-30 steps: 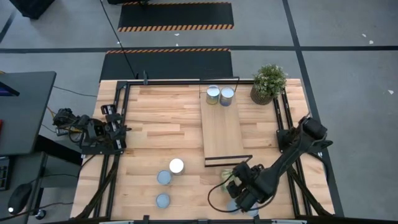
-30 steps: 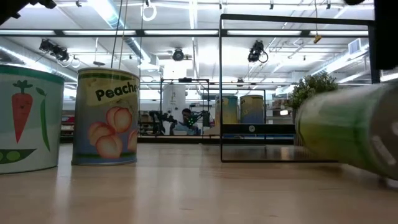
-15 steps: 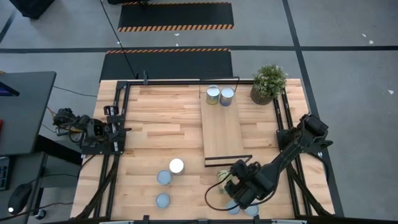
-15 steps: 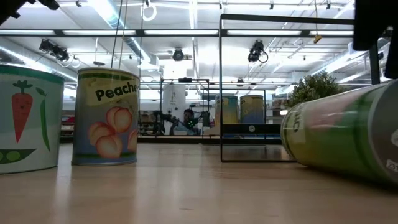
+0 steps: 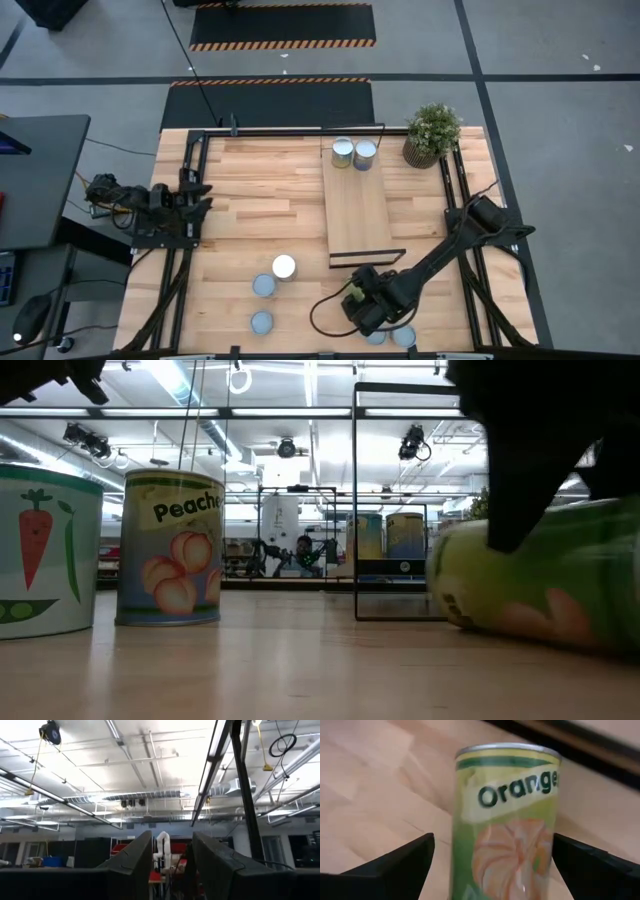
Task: Pick and place cans onto a shelf
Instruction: Put the canned oranges on the shelf
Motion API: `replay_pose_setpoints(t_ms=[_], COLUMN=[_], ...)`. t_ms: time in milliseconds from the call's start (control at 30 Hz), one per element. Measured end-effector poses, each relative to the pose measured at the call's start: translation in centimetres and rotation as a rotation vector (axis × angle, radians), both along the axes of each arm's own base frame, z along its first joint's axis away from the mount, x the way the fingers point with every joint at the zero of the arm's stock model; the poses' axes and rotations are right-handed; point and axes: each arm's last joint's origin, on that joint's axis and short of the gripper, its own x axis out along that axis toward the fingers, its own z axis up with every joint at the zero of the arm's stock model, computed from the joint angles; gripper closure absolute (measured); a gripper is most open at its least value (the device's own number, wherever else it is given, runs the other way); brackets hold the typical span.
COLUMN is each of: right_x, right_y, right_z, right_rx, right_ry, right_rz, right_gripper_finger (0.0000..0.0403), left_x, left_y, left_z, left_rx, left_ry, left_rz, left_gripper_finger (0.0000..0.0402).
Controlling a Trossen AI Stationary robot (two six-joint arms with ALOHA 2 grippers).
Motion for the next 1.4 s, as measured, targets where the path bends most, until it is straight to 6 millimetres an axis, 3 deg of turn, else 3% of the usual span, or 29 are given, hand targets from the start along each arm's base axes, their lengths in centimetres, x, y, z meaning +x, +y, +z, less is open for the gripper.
replay_pose_setpoints(t_ms=[367, 767, 900, 1167, 1400], right_x=[0.1, 0.3, -0.2, -1.6, -1.8], right_y=[-0.4, -0.4, 0.0, 0.9, 0.6], right_z=[-1.1, -1.6, 0.1, 5.7, 9.3], right_rx=[0.016, -0.049, -0.101, -0.195, -0.305], right_ry=[0.102, 0.109, 0.031, -0.193, -0.35], right_rz=[0.032, 0.163, 0.221, 0.435, 0.588], right_gripper_finger=[0.0013, 0.0097, 0.0086, 0.0081, 0.0082], left_x=[0.0, 0.1, 0.2, 0.2, 0.3], left_y=[0.0, -0.1, -0.1, -0.1, -0.1], left_z=[-0.1, -0.2, -0.2, -0.3, -0.4], left_rx=[-0.048, -0.053, -0.051, -0.047, -0.041], left_ry=[-0.001, 0.013, 0.02, 0.028, 0.041], left_rz=[-0.035, -0.044, -0.044, -0.043, -0.043], left_gripper_finger=[0.0253, 0.0253, 0.0253, 0.0253, 0.0253])
